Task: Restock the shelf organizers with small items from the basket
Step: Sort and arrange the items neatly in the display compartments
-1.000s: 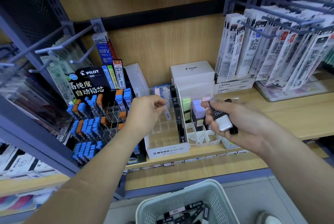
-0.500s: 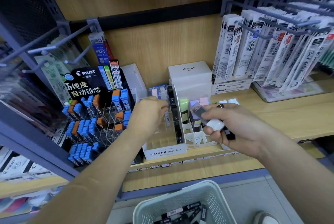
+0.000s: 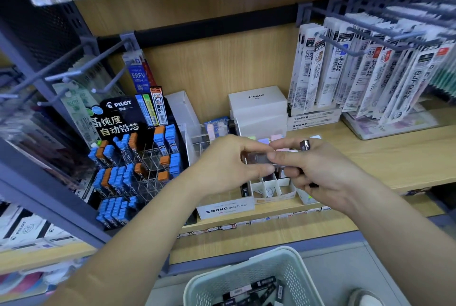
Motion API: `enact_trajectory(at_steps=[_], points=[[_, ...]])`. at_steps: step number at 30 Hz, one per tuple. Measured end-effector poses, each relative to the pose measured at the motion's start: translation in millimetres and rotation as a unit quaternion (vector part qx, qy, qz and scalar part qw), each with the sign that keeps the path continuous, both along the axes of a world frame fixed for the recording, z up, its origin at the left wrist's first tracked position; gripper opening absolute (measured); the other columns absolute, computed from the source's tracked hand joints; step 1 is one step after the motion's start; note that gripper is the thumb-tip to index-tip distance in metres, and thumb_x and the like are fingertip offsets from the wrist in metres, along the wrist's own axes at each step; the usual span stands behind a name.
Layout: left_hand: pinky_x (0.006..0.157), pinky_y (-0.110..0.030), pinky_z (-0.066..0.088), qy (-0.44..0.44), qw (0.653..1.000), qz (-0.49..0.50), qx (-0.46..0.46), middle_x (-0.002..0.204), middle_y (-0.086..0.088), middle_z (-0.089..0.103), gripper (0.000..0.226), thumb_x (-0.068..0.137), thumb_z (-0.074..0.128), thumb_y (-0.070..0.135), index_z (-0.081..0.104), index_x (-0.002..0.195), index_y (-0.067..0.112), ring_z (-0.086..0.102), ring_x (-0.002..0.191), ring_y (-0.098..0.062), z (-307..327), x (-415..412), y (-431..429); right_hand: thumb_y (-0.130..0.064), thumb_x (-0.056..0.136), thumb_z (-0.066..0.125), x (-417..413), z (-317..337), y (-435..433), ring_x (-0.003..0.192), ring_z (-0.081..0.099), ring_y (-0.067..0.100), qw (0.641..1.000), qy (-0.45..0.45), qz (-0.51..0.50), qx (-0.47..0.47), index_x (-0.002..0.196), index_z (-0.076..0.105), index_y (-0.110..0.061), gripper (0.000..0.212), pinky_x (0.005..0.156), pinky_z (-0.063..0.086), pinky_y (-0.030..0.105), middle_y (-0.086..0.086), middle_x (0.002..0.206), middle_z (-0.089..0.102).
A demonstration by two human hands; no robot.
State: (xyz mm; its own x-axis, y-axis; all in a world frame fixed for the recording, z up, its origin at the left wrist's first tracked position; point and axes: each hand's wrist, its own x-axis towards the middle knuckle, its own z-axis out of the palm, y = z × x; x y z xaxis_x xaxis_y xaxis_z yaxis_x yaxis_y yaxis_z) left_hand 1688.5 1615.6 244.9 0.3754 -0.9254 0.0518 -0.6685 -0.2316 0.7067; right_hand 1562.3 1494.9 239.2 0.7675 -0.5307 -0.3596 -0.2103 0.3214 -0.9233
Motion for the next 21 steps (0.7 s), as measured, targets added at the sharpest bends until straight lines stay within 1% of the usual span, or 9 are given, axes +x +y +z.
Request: enact_trajectory(at_steps=[2, 3, 5, 7, 10, 13, 16, 18, 21], points=[[0.080, -0.034, 0.049, -0.085, 0.996, 0.013, -0.003, 0.090, 0.002, 0.068, 0.028, 0.078, 0.076, 0.032, 0.072, 0.105, 0.030, 0.060, 0.083, -0.012, -3, -2, -1, -0.010, 0.081, 0.075, -1, 0, 1, 0.047, 0.035, 0.008, 1.000, 0.001, -0.010, 0.003, 0.096, 0.068, -0.009, 0.016, 0.034, 0.024, 0.015, -0.001, 0.061, 0.054], [0.078, -0.031, 0.048, -0.097, 0.995, 0.020, 0.001, 0.088, 0.002, 0.067, 0.028, 0.079, 0.076, 0.033, 0.072, 0.106, 0.029, 0.058, 0.080, -0.011, -3, -1, -1, -0.014, 0.083, 0.074, -1, 1, 2, 0.046, 0.036, 0.008, 1.000, 0.001, -0.018, 0.009, 0.095, 0.068, -0.010, 0.014, 0.033, 0.023, 0.015, 0.000, 0.063, 0.055], [0.076, -0.022, 0.047, -0.080, 0.996, 0.031, 0.025, 0.088, 0.008, 0.068, 0.026, 0.084, 0.070, 0.032, 0.070, 0.110, 0.024, 0.058, 0.079, -0.006, -4, 1, 1, -0.022, 0.088, 0.070, -2, 4, -1, 0.046, 0.039, 0.009, 0.999, 0.004, -0.040, 0.030, 0.097, 0.067, -0.011, 0.015, 0.032, 0.022, 0.015, 0.006, 0.070, 0.063], [0.077, -0.021, 0.051, -0.003, 0.998, 0.040, 0.039, 0.088, 0.005, 0.069, 0.016, 0.093, 0.060, 0.024, 0.068, 0.105, 0.019, 0.063, 0.080, -0.006, -6, 4, 1, -0.021, 0.090, 0.065, -5, 8, -4, 0.046, 0.041, 0.011, 0.997, 0.006, -0.060, 0.049, 0.101, 0.066, -0.011, 0.015, 0.033, 0.021, 0.016, 0.010, 0.074, 0.070], [0.076, -0.027, 0.057, 0.164, 0.984, 0.062, 0.030, 0.094, -0.011, 0.071, 0.015, 0.100, 0.044, 0.013, 0.059, 0.097, 0.014, 0.069, 0.082, -0.014, -7, 3, 1, -0.016, 0.091, 0.056, -10, 10, -11, 0.045, 0.043, 0.014, 0.994, 0.004, -0.087, 0.062, 0.104, 0.066, -0.010, 0.017, 0.032, 0.021, 0.017, 0.010, 0.077, 0.070], [0.083, -0.034, 0.056, 0.281, 0.957, 0.064, 0.019, 0.097, -0.016, 0.072, 0.009, 0.100, 0.044, 0.014, 0.050, 0.106, 0.011, 0.070, 0.091, -0.025, -5, -1, -1, -0.017, 0.092, 0.061, -14, 9, -15, 0.042, 0.041, 0.011, 0.997, 0.005, -0.073, 0.030, 0.101, 0.068, -0.014, 0.012, 0.033, 0.021, 0.016, 0.008, 0.077, 0.065], [0.095, -0.042, 0.051, 0.329, 0.942, 0.050, 0.030, 0.098, -0.013, 0.073, 0.021, 0.100, 0.045, 0.017, 0.045, 0.119, 0.007, 0.070, 0.095, -0.024, -3, -8, -5, -0.018, 0.090, 0.067, -15, 5, -12, 0.044, 0.039, 0.008, 0.999, 0.008, -0.016, -0.033, 0.095, 0.070, -0.018, 0.006, 0.036, 0.023, 0.017, 0.007, 0.080, 0.059], [0.096, -0.043, 0.049, 0.331, 0.942, 0.028, 0.046, 0.100, -0.014, 0.073, 0.022, 0.100, 0.047, 0.018, 0.045, 0.118, 0.006, 0.070, 0.096, -0.024, -3, -14, -9, -0.020, 0.090, 0.068, -15, 2, -10, 0.044, 0.037, 0.007, 0.998, 0.006, 0.005, -0.055, 0.097, 0.070, -0.018, 0.008, 0.037, 0.023, 0.017, 0.004, 0.077, 0.059], [0.094, -0.048, 0.049, 0.306, 0.950, 0.011, 0.055, 0.101, -0.020, 0.070, 0.016, 0.097, 0.052, 0.017, 0.049, 0.110, 0.006, 0.069, 0.095, -0.027, -7, -21, -15, -0.017, 0.090, 0.068, -16, -1, -9, 0.040, 0.034, 0.004, 0.995, -0.006, 0.025, -0.098, 0.095, 0.068, -0.015, 0.005, 0.035, 0.024, 0.015, -0.010, 0.053, 0.054]])
